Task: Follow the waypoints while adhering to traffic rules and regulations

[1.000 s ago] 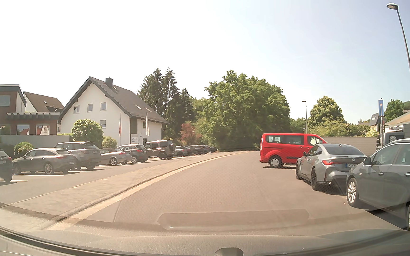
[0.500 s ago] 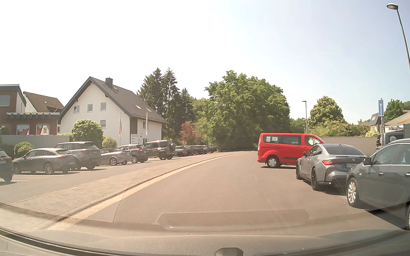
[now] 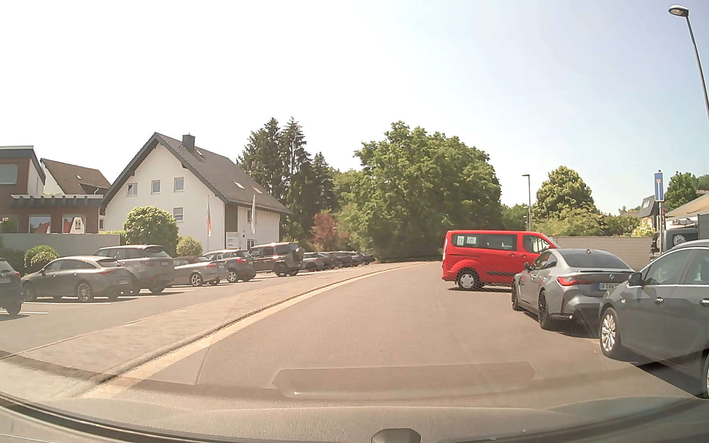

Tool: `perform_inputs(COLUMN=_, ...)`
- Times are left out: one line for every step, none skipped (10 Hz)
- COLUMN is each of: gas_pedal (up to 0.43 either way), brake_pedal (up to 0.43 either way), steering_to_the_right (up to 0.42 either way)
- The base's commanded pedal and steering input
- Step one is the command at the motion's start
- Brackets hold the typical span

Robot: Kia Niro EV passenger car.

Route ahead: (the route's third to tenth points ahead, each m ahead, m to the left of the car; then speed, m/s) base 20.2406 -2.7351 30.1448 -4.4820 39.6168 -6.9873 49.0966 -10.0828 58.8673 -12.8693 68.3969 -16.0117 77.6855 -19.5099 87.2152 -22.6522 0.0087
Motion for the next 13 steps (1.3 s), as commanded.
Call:
perform_inputs(gas_pedal=0.000, brake_pedal=0.268, steering_to_the_right=0.012)
perform_inputs(gas_pedal=0.000, brake_pedal=0.274, steering_to_the_right=0.012)
perform_inputs(gas_pedal=0.000, brake_pedal=0.268, steering_to_the_right=0.012)
perform_inputs(gas_pedal=0.000, brake_pedal=0.268, steering_to_the_right=0.012)
perform_inputs(gas_pedal=0.000, brake_pedal=0.274, steering_to_the_right=0.012)
perform_inputs(gas_pedal=0.000, brake_pedal=0.268, steering_to_the_right=0.013)
perform_inputs(gas_pedal=0.000, brake_pedal=0.274, steering_to_the_right=0.012)
perform_inputs(gas_pedal=0.000, brake_pedal=0.274, steering_to_the_right=0.012)
perform_inputs(gas_pedal=0.000, brake_pedal=0.274, steering_to_the_right=0.012)
perform_inputs(gas_pedal=0.000, brake_pedal=0.268, steering_to_the_right=0.012)
perform_inputs(gas_pedal=0.000, brake_pedal=0.268, steering_to_the_right=0.012)
perform_inputs(gas_pedal=0.000, brake_pedal=0.268, steering_to_the_right=0.013)
perform_inputs(gas_pedal=0.000, brake_pedal=0.274, steering_to_the_right=0.012)
